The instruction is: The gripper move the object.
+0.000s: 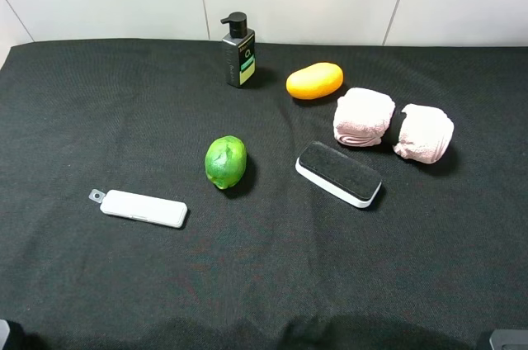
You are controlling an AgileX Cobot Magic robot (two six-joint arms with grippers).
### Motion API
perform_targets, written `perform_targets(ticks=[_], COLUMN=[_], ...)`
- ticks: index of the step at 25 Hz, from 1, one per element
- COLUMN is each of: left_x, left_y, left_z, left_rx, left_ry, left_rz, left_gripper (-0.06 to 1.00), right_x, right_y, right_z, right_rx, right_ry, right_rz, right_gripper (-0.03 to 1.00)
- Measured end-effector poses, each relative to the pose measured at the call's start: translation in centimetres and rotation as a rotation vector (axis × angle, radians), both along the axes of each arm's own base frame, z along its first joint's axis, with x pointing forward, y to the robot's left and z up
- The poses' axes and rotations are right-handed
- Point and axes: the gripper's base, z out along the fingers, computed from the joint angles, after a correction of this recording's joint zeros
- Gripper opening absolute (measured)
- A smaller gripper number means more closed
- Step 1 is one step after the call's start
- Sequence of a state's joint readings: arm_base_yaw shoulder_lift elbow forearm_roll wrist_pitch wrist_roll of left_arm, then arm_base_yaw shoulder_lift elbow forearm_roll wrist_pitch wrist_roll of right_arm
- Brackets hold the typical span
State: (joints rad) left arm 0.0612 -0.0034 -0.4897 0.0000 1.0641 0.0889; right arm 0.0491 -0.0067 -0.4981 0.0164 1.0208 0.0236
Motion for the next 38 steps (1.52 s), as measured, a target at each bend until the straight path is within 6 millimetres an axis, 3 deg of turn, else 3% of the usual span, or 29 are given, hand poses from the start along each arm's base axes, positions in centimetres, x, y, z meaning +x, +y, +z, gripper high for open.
perform_targets(ticks=[38], left_x=[0.00], left_y=[0.00], left_z=[0.00], left_rx=[0.000], left_ry=[0.000], left_rz=[0.000], left_gripper=[0.76], right_x=[-0.05], right_y=[0.63], right_z=[0.03], right_rx=[0.067], right_ry=[0.003], right_rz=[0.045], right_gripper=[0.69])
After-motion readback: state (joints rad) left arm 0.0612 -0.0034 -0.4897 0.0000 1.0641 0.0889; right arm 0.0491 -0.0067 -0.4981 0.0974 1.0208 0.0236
